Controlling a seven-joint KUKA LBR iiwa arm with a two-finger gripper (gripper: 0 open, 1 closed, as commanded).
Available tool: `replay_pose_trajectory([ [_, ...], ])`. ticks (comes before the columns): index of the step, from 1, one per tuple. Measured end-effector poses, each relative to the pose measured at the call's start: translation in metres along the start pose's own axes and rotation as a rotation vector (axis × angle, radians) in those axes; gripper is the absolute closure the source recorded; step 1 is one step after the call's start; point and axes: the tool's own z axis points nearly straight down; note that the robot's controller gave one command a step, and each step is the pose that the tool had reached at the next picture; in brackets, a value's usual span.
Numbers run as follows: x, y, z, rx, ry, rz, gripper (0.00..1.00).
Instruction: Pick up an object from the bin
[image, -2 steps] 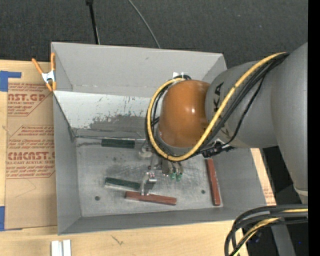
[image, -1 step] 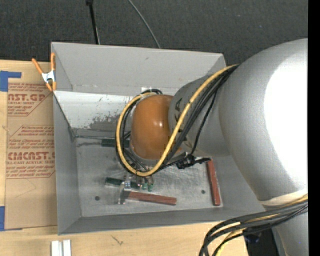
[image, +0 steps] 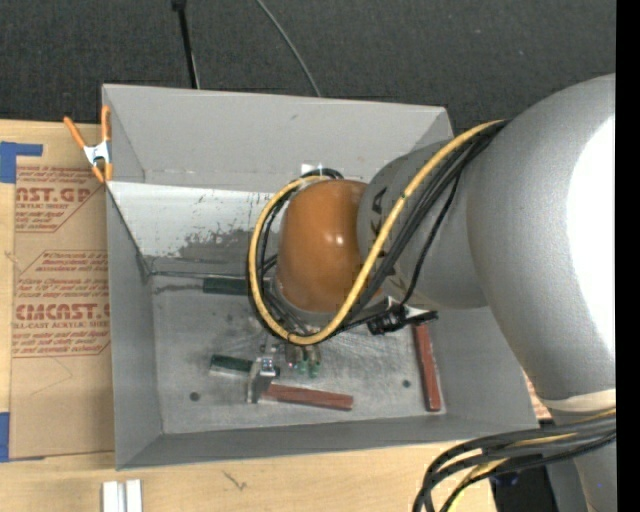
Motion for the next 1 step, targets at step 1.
replay_pose_trajectory([
  [1,-0.0081,0.0016,0.0513,-0.002,-0.003,0.134,0.00],
])
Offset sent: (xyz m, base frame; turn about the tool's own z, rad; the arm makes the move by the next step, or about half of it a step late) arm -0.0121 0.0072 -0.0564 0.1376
